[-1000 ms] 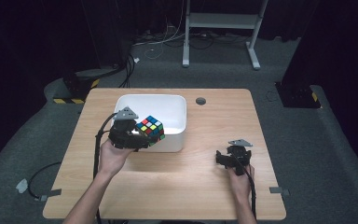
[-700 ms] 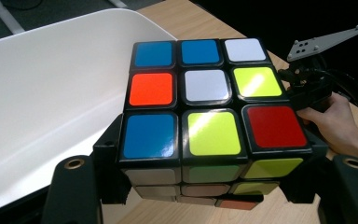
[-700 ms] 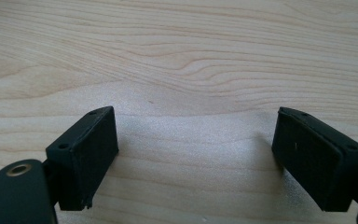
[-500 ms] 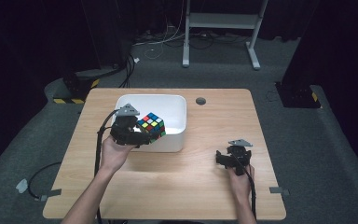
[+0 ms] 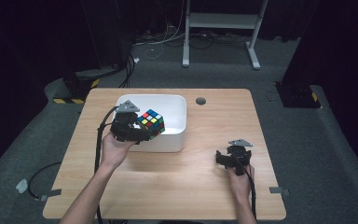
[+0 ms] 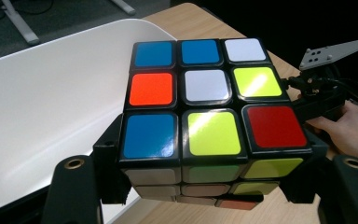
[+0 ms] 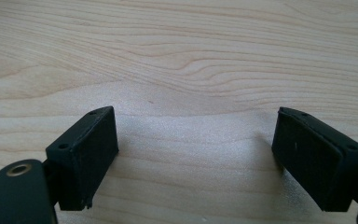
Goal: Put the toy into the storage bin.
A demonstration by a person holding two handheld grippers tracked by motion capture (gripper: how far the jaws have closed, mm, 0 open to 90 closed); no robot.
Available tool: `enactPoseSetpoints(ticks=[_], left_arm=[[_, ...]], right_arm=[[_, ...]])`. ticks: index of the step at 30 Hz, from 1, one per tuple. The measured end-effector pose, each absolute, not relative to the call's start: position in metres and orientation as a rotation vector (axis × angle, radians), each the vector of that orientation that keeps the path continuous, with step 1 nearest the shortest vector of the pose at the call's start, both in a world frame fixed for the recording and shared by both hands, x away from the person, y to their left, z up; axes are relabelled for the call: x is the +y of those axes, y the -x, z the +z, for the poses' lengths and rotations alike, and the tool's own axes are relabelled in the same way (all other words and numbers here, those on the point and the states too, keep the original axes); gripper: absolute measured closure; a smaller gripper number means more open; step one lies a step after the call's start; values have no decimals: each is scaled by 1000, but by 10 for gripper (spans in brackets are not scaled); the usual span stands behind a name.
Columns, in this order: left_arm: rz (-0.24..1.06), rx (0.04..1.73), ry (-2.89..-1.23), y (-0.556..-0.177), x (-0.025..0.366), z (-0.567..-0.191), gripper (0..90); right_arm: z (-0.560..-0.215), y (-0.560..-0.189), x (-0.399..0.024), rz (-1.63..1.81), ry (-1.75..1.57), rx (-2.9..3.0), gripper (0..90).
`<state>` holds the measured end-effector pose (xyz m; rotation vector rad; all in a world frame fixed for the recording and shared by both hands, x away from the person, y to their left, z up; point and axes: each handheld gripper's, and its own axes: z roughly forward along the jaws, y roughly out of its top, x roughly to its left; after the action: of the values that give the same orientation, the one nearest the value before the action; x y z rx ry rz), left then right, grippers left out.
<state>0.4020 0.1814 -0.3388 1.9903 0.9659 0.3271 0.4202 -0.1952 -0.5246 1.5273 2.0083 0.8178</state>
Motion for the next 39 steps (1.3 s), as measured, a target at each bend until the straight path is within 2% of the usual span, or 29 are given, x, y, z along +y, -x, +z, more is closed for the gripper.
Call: enactPoseSetpoints(ticks=[39], left_arm=[[375,1024,-1976,-428,183,-339,334]], right_arm=[[-525,-420,-195,818,-1528,2008,141]])
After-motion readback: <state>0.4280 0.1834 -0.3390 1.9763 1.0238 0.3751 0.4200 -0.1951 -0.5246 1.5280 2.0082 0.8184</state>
